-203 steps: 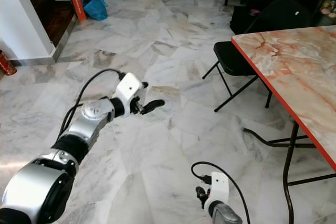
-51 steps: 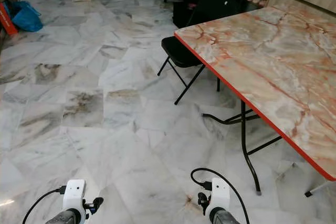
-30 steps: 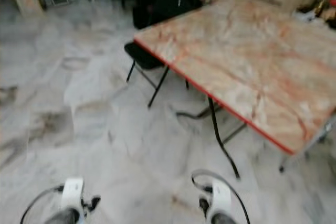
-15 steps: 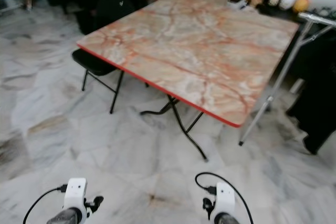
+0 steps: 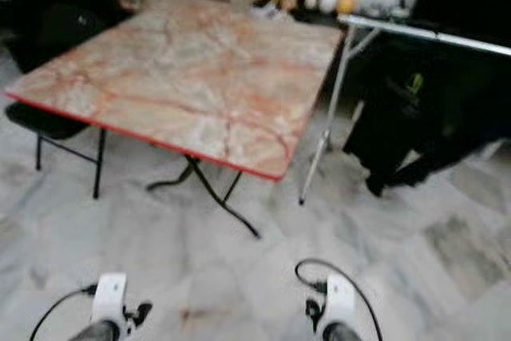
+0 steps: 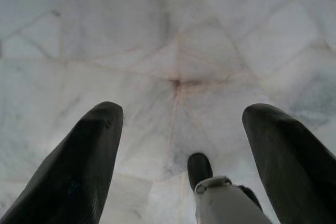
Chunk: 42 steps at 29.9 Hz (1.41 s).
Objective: Hang hanger
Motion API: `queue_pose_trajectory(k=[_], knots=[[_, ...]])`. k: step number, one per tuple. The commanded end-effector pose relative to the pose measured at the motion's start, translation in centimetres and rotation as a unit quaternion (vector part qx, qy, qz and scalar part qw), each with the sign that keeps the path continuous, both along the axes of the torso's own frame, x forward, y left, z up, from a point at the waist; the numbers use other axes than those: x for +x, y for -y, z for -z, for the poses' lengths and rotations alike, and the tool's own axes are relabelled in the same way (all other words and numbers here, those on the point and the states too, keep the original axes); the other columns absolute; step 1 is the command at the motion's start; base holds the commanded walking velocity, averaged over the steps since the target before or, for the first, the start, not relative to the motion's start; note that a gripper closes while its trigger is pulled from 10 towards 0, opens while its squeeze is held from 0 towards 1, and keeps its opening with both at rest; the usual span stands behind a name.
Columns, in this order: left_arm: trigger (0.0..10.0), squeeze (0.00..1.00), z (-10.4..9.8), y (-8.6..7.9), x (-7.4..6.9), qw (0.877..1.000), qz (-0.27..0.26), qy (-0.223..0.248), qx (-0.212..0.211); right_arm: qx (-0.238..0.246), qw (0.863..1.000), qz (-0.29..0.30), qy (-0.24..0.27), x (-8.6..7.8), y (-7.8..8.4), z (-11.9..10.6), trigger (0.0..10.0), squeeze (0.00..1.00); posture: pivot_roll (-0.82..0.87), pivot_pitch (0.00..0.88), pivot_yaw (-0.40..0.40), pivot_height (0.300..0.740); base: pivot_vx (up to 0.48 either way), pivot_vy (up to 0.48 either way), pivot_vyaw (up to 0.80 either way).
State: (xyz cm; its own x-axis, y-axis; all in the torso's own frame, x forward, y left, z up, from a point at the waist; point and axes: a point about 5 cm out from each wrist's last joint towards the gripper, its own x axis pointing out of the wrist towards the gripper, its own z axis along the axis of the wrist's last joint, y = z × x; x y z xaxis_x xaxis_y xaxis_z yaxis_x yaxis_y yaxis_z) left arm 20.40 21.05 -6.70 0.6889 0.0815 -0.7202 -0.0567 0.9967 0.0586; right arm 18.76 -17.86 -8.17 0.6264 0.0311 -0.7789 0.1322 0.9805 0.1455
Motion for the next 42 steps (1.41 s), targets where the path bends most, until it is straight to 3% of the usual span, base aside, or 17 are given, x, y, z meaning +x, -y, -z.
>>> queue_pose_trajectory(k=[1,25,42], knots=[[10.0,0.0,0.21,0.42,-0.21,1.0,0.008,-0.006,0.001,-0.009,1.0,0.008,-0.003,-0.22,0.87,0.02,10.0,0.0,-0.07,0.006,0.019,0.74,0.0,0.0,-0.71],[10.0,0.0,0.39,0.24,-0.56,1.0,0.004,-0.013,0.005,-0.007,1.0,0.005,-0.008,-0.54,0.92,0.16,10.0,0.0,-0.06,0.0,0.013,0.74,0.0,-0.064,-0.68],[10.0,0.0,0.43,0.28,-0.63,1.0,0.0,-0.013,0.005,-0.003,1.0,0.005,0.0,-0.35,0.69,0.07,10.0,0.0,-0.06,0.0,0.009,0.74,0.0,-0.373,0.0]])
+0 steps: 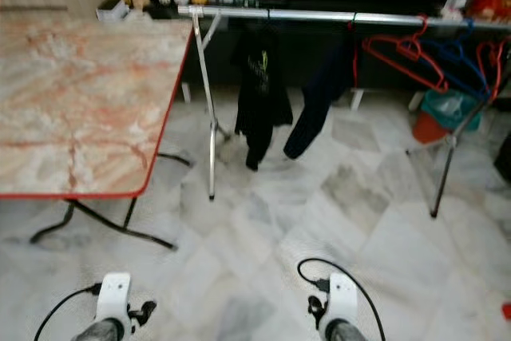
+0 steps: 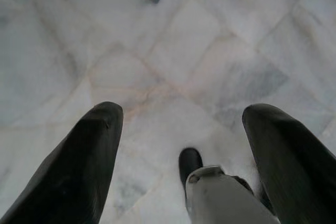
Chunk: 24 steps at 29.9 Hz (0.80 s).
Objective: Hang hanger
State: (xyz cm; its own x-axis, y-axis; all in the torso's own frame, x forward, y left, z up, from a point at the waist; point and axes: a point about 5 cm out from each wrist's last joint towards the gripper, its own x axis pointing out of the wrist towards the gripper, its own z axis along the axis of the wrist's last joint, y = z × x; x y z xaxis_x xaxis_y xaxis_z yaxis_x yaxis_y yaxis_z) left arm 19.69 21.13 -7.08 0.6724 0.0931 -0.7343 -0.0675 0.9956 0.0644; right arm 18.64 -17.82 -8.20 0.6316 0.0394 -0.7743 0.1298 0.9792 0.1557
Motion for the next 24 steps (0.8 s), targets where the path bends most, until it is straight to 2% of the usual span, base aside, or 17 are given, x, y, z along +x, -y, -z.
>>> queue_pose_trajectory(k=[1,16,24], knots=[[10.0,0.0,0.05,0.4,0.08,1.0,0.007,-0.002,0.003,-0.008,1.0,0.005,-0.003,-0.2,0.7,0.03,10.0,0.0,-0.06,0.0,0.009,0.74,0.0,-0.356,0.0],[10.0,0.0,0.19,0.59,-0.14,1.0,0.01,-0.004,0.001,-0.006,1.0,0.002,0.0,-0.22,0.42,0.04,10.0,0.0,-0.06,0.0,0.011,0.74,0.0,-0.35,0.0],[10.0,0.0,0.15,0.53,-0.12,1.0,-0.001,0.001,-0.009,-0.006,1.0,0.006,0.005,0.01,0.58,-0.09,10.0,0.0,-0.06,0.0,0.009,0.74,0.0,0.0,0.0]])
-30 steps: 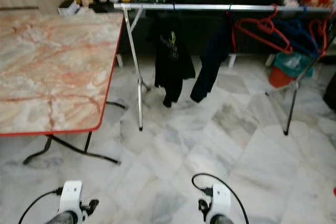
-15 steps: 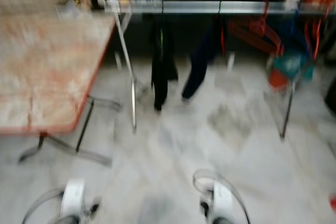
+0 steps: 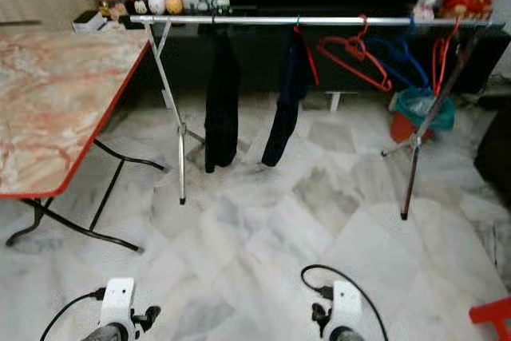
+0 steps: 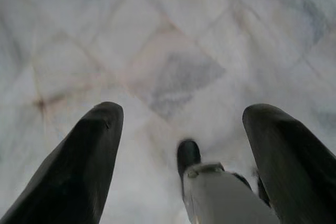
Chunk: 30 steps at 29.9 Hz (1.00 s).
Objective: Hang hanger
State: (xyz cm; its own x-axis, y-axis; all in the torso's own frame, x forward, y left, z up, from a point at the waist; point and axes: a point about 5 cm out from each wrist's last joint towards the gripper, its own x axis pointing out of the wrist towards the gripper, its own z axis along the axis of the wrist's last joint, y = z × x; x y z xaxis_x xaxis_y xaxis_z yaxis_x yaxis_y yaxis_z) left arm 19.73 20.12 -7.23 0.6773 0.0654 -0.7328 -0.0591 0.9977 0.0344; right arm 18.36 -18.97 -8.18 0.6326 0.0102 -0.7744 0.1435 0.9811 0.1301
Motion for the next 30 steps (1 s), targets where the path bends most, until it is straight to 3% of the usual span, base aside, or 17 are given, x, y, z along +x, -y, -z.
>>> queue_pose_trajectory(k=[1,23,30], knots=[[10.0,0.0,-0.04,-0.53,-0.09,1.0,-0.007,-0.001,0.005,0.007,1.0,-0.001,0.005,0.32,-0.57,-0.09,10.0,0.0,-0.06,0.0,0.009,0.74,0.0,0.0,0.0],[10.0,0.0,-0.11,-0.91,-0.03,1.0,-0.031,0.001,-0.007,0.007,1.0,-0.003,0.01,0.76,-0.55,-0.31,10.0,0.0,-0.06,0.0,0.006,0.74,0.0,0.0,0.0],[10.0,0.0,-0.08,-0.91,-0.11,0.999,-0.033,0.002,-0.009,0.007,1.0,-0.004,0.011,0.77,-0.61,-0.31,10.0,0.0,-0.06,0.0,0.005,0.74,0.352,0.0,0.0]])
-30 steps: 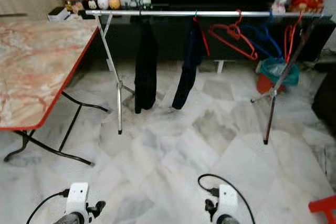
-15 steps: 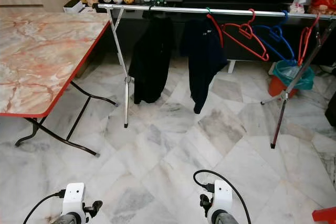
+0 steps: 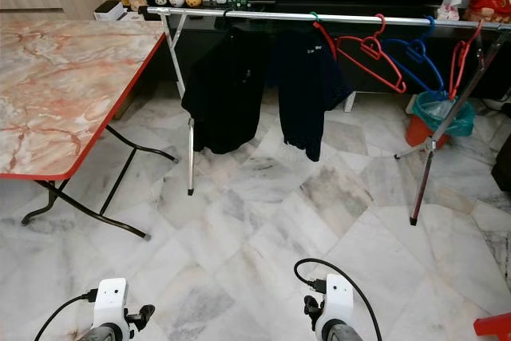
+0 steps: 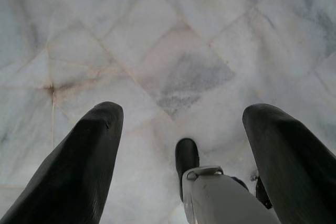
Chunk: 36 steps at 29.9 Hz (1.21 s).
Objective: Hang hanger
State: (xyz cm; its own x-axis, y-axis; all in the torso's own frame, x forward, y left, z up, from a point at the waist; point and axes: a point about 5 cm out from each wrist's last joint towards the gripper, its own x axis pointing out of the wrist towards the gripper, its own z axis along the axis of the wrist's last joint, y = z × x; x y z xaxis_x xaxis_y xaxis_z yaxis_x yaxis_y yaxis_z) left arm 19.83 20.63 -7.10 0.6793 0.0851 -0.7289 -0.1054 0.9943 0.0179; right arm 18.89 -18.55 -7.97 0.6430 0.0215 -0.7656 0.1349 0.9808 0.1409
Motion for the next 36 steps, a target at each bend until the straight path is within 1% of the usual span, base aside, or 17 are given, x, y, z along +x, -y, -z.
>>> queue_pose_trajectory(k=[1,14,29,36], knots=[[10.0,0.0,0.05,-0.4,-0.21,1.0,-0.01,-0.001,-0.001,0.002,1.0,-0.001,0.004,0.24,-0.19,-0.1,10.0,0.0,-0.06,0.0,0.005,0.74,0.386,0.0,0.0],[10.0,0.0,-0.15,-0.02,0.26,1.0,-0.005,0.006,-0.003,0.002,1.0,-0.001,0.002,0.07,-0.22,-0.02,10.0,0.0,-0.06,0.0,0.004,0.74,0.399,0.0,0.0],[10.0,0.0,-0.15,0.02,0.27,1.0,-0.003,0.006,-0.003,0.002,1.0,-0.002,-0.001,0.02,-0.19,0.02,10.0,0.0,-0.06,0.0,0.003,0.74,0.402,0.0,0.0],[10.0,0.0,-0.12,0.11,0.24,1.0,-0.003,0.007,-0.004,0.001,1.0,-0.001,-0.006,-0.27,-0.04,0.15,10.0,0.0,-0.06,0.0,0.003,0.74,0.405,0.0,0.0]])
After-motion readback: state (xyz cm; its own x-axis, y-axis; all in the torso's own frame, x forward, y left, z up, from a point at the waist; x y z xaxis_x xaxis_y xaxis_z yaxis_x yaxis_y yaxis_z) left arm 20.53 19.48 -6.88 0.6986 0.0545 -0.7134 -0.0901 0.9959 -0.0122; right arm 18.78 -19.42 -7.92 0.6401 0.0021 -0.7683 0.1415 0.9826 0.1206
